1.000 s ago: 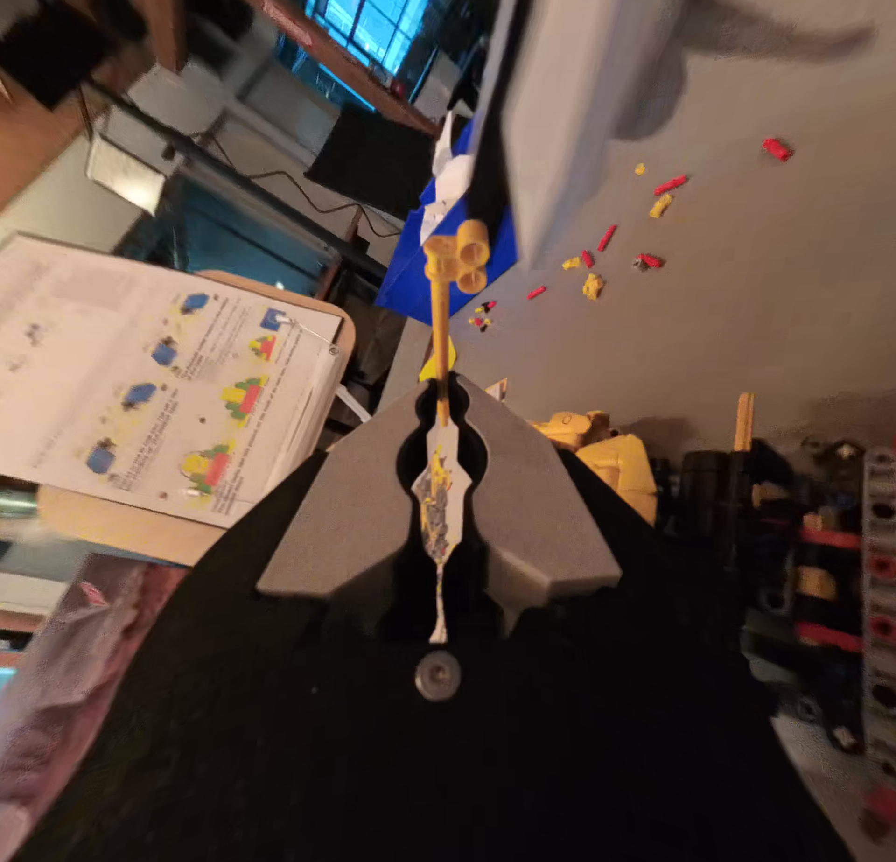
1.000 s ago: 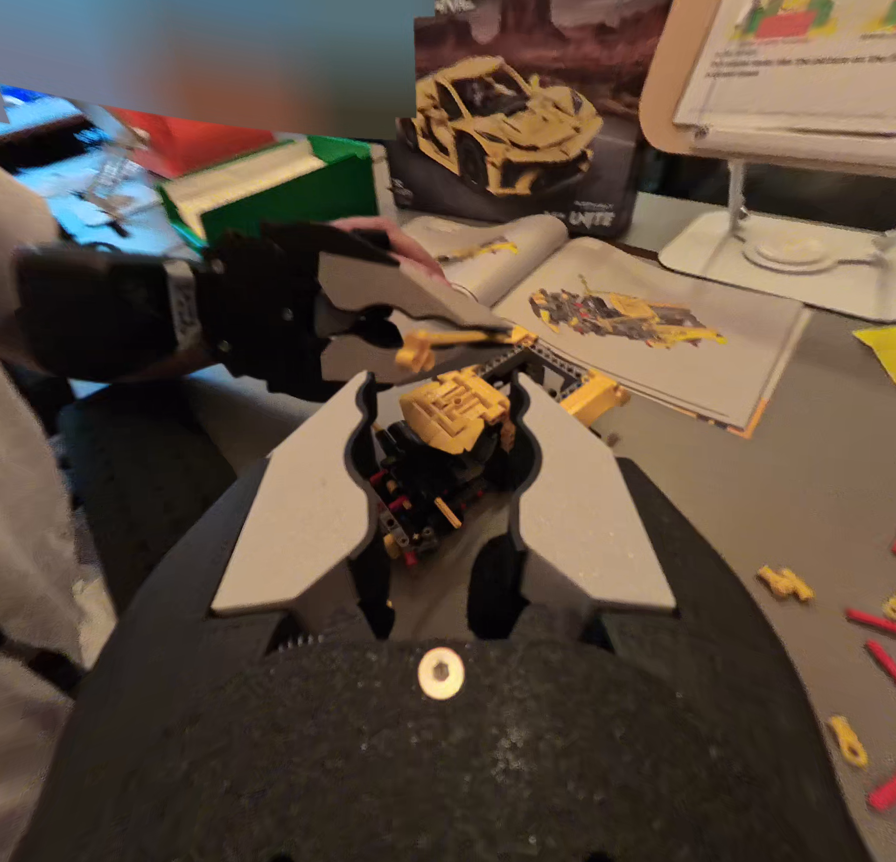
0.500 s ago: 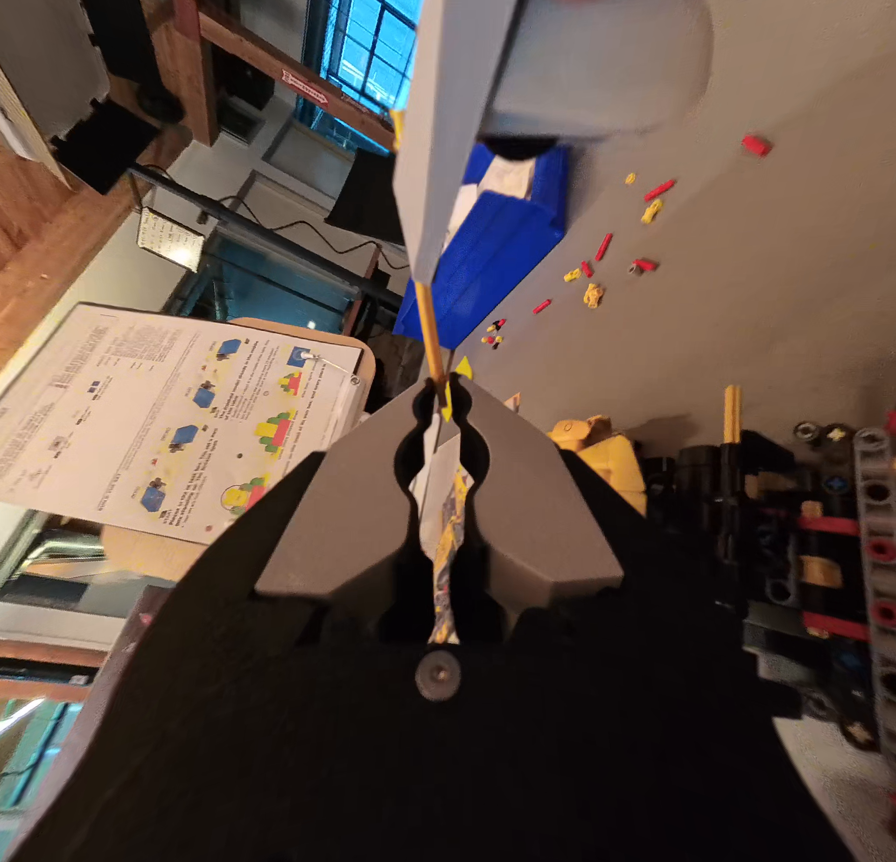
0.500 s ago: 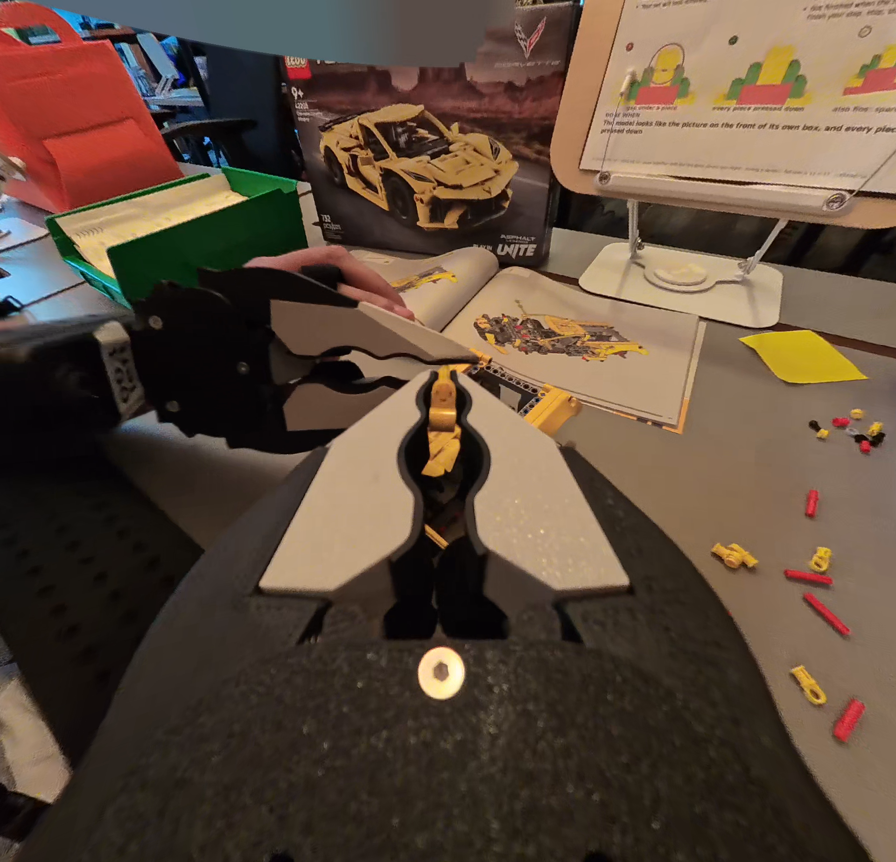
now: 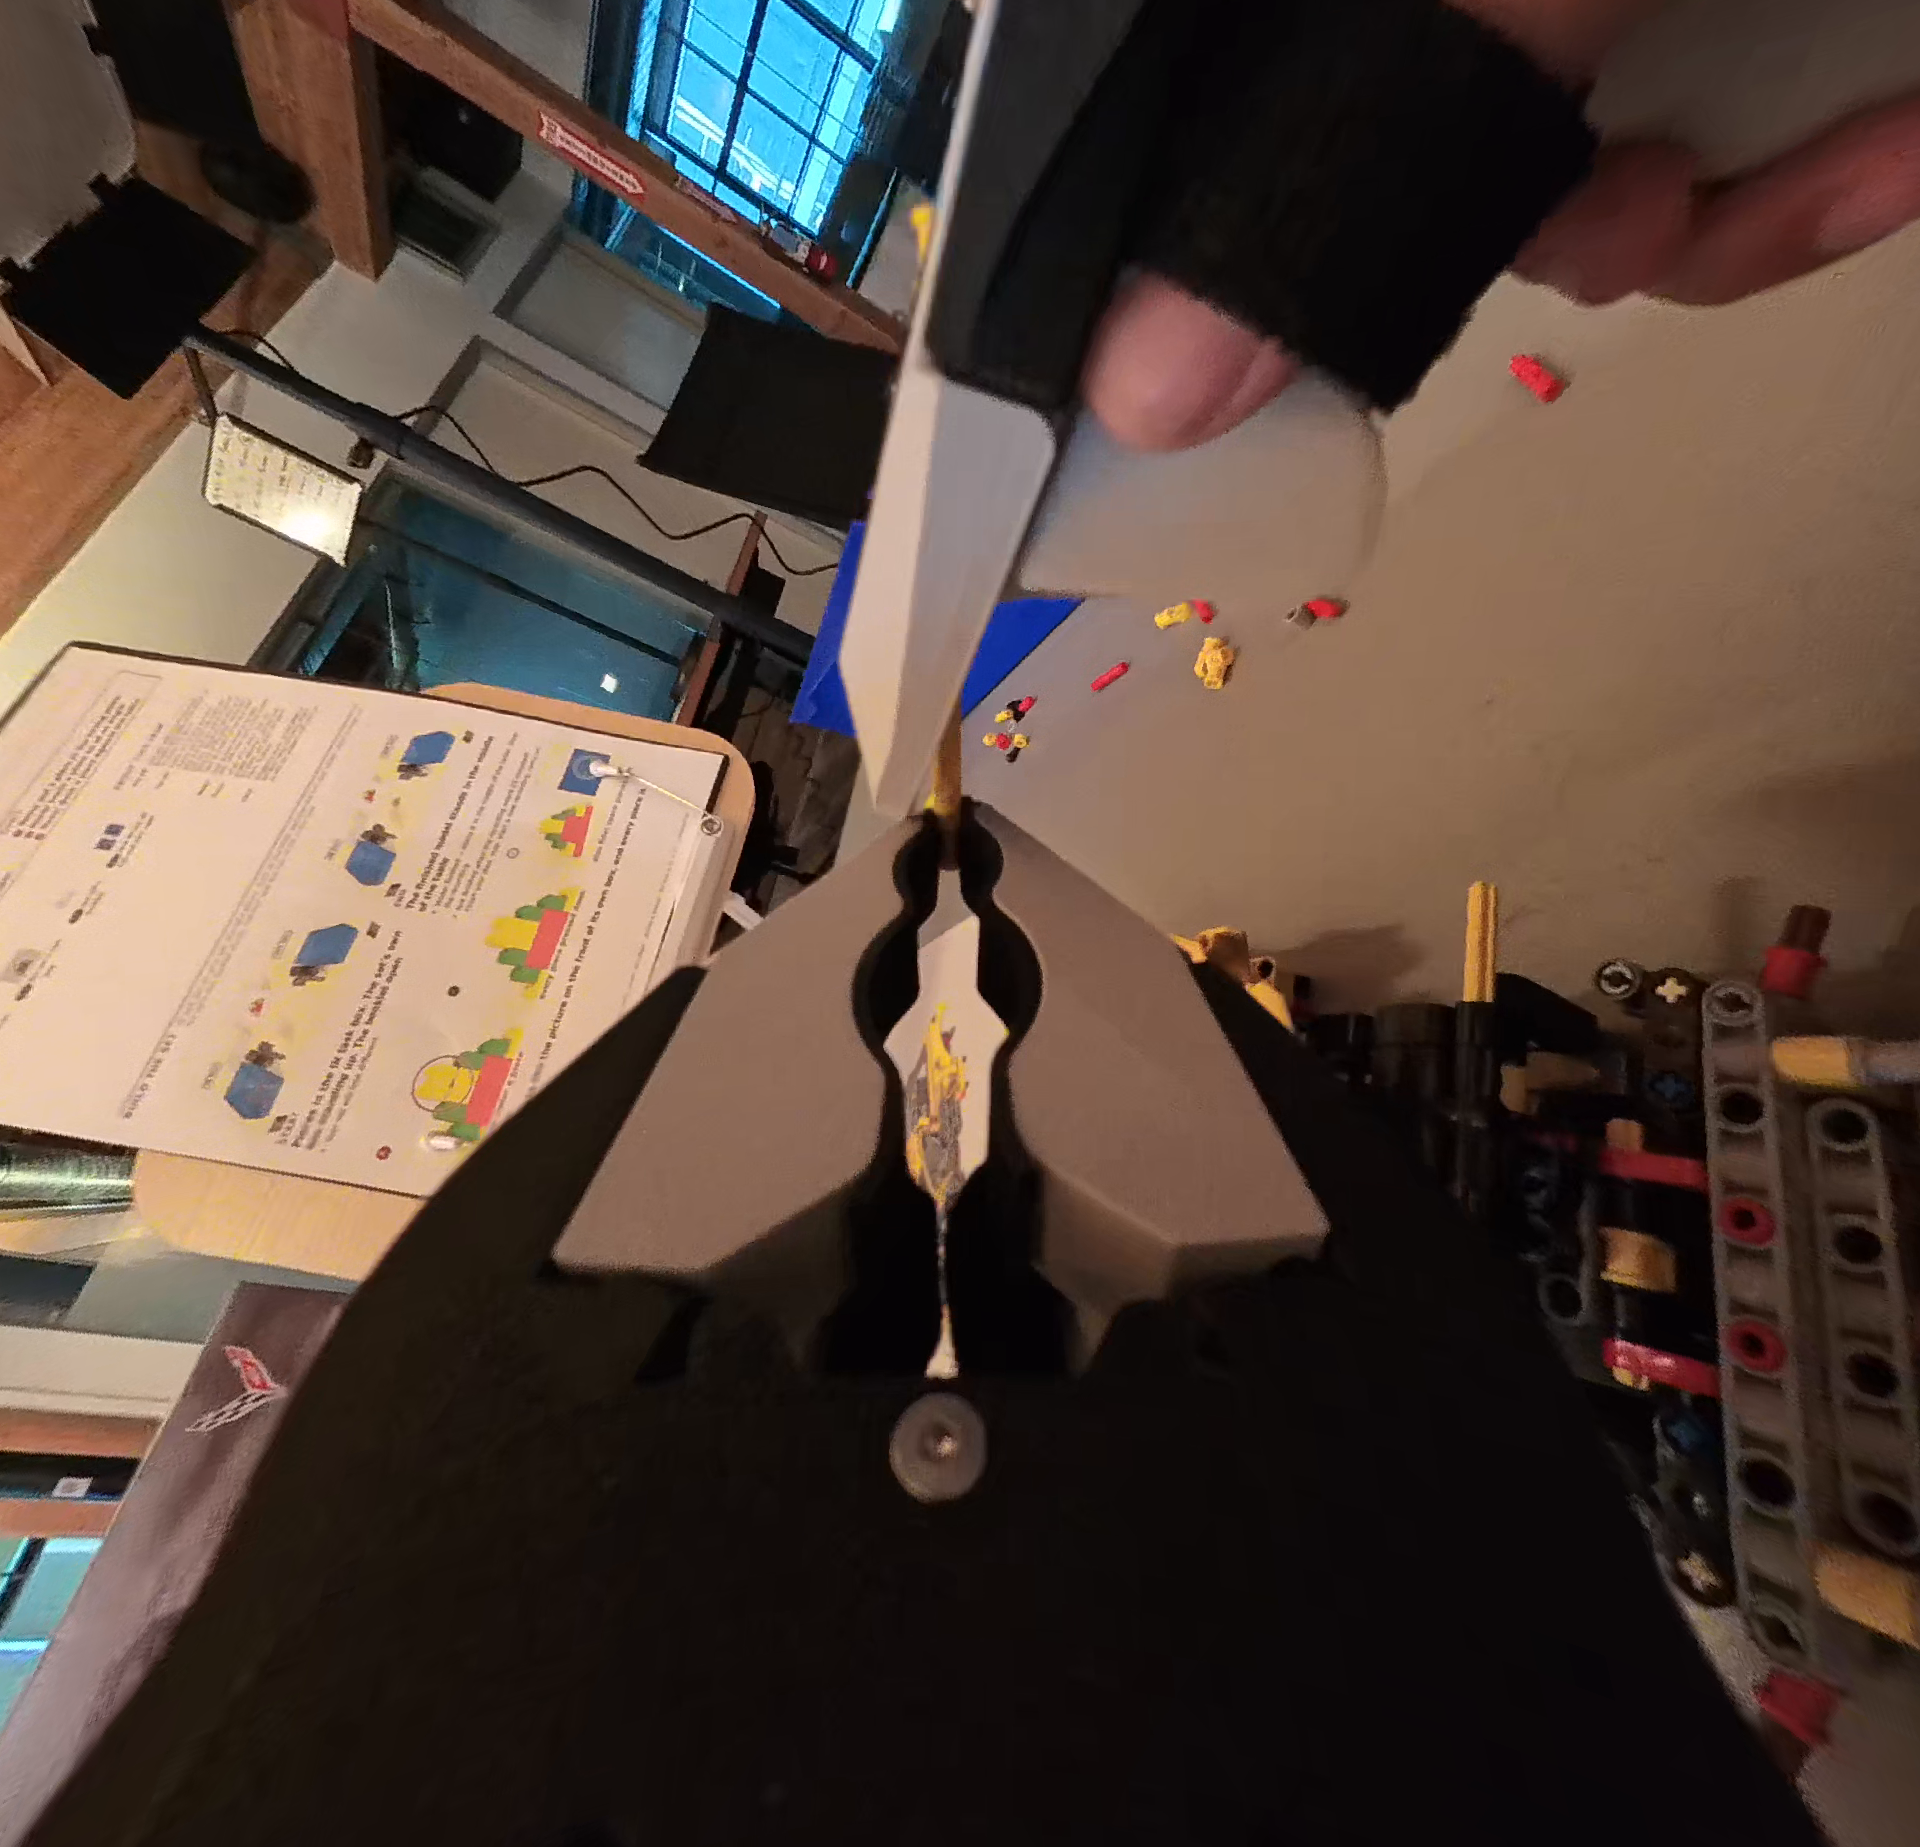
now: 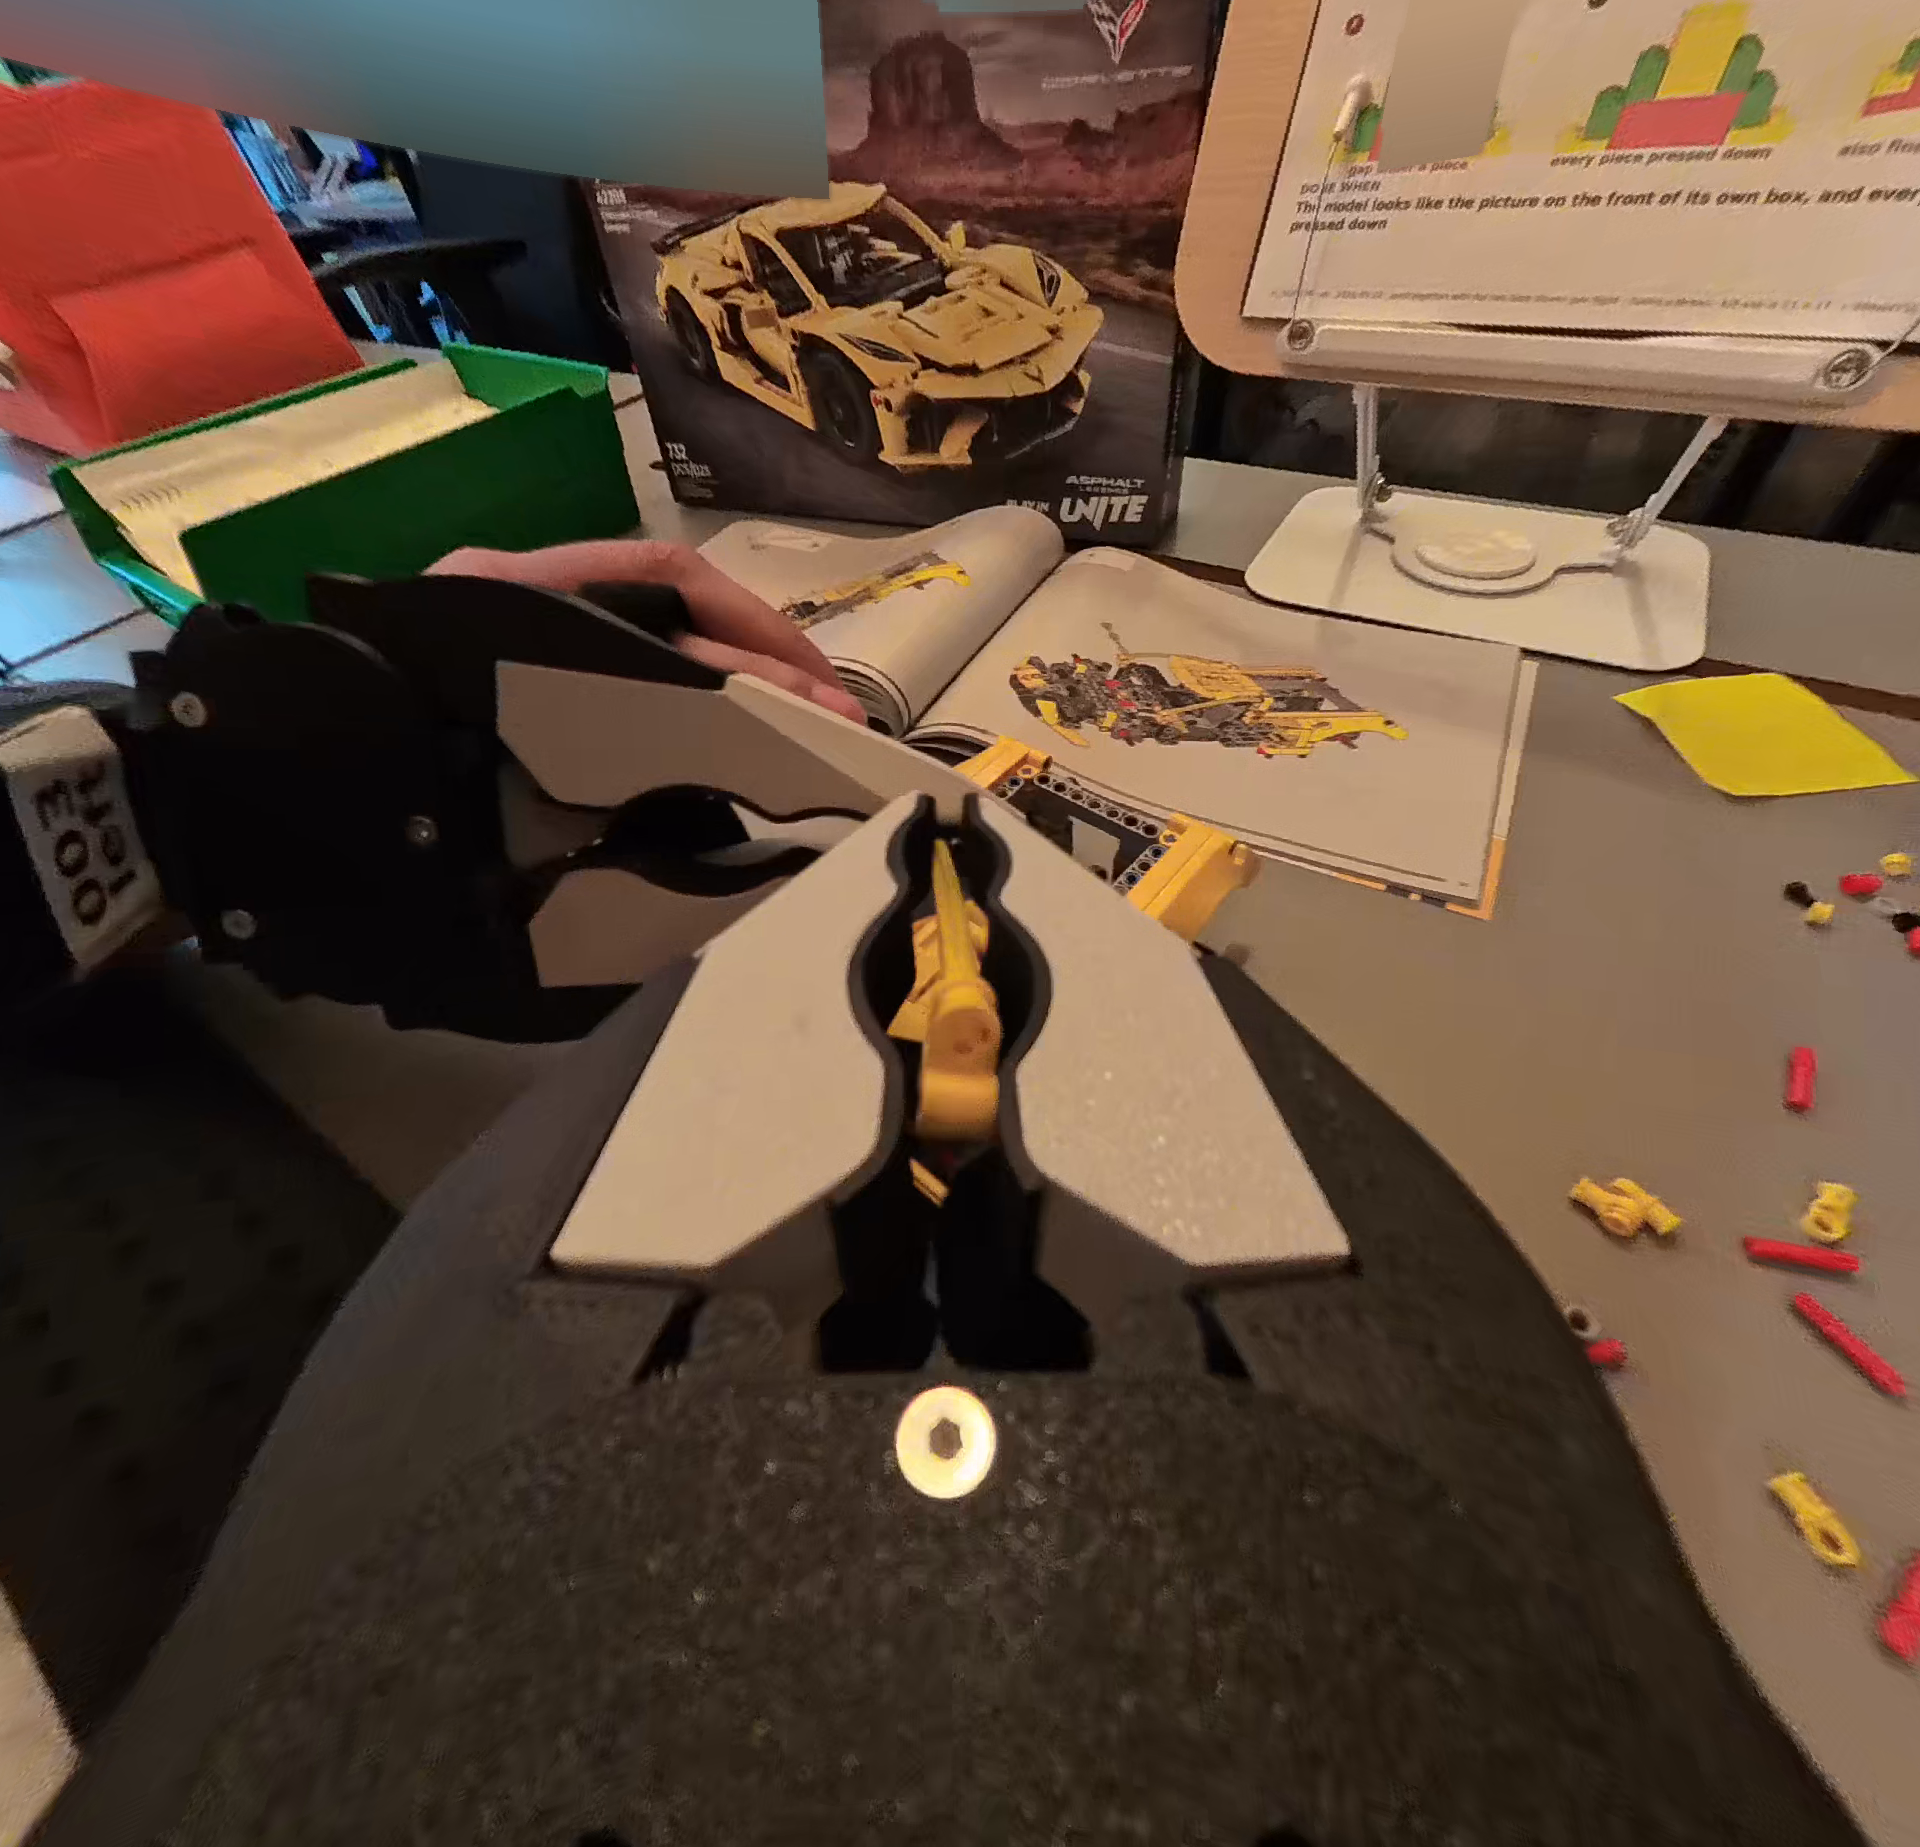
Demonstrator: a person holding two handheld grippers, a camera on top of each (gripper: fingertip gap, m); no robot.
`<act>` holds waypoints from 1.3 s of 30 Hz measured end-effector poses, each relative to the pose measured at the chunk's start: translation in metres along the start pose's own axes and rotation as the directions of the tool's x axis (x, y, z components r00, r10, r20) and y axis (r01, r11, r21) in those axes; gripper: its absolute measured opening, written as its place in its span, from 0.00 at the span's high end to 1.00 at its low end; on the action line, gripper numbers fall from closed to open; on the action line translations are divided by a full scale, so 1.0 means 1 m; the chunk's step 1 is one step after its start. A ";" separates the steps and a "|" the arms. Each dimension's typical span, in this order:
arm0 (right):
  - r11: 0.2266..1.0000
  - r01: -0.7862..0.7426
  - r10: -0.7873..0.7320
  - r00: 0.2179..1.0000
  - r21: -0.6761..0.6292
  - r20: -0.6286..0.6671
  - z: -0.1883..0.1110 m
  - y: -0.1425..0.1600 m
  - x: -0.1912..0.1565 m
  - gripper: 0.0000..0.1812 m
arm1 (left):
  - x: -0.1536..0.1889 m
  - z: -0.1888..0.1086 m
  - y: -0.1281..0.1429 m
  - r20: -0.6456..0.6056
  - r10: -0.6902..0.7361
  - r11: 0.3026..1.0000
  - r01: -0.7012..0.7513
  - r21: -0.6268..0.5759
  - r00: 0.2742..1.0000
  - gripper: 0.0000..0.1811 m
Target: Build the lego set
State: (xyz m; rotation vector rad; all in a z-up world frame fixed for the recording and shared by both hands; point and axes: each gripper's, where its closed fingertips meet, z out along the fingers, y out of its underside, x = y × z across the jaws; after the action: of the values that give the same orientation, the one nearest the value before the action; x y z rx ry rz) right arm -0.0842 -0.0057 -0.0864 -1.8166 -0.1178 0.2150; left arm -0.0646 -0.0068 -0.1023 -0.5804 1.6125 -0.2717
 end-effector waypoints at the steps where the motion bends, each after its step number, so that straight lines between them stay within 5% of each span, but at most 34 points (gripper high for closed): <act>1: 1.000 0.011 -0.011 1.000 -0.002 0.001 -0.001 -0.001 0.000 0.96 | -0.003 0.000 0.001 0.011 -0.001 1.000 0.001 -0.002 1.000 0.99; 23: 0.998 -0.033 0.037 0.996 -0.053 0.082 -0.004 0.007 -0.004 0.97 | -0.002 -0.005 0.001 -0.001 0.046 0.998 -0.046 0.044 0.999 1.00; 39: 0.997 -0.029 0.031 0.999 -0.074 0.025 -0.004 0.015 -0.001 0.98 | 0.011 -0.005 0.005 -0.091 -0.042 0.999 0.043 0.012 0.995 1.00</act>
State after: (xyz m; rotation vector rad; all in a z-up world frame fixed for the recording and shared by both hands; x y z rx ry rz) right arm -0.0849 -0.0130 -0.0997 -1.8902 -0.1183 0.2592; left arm -0.0710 -0.0090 -0.1135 -0.5995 1.6863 -0.3450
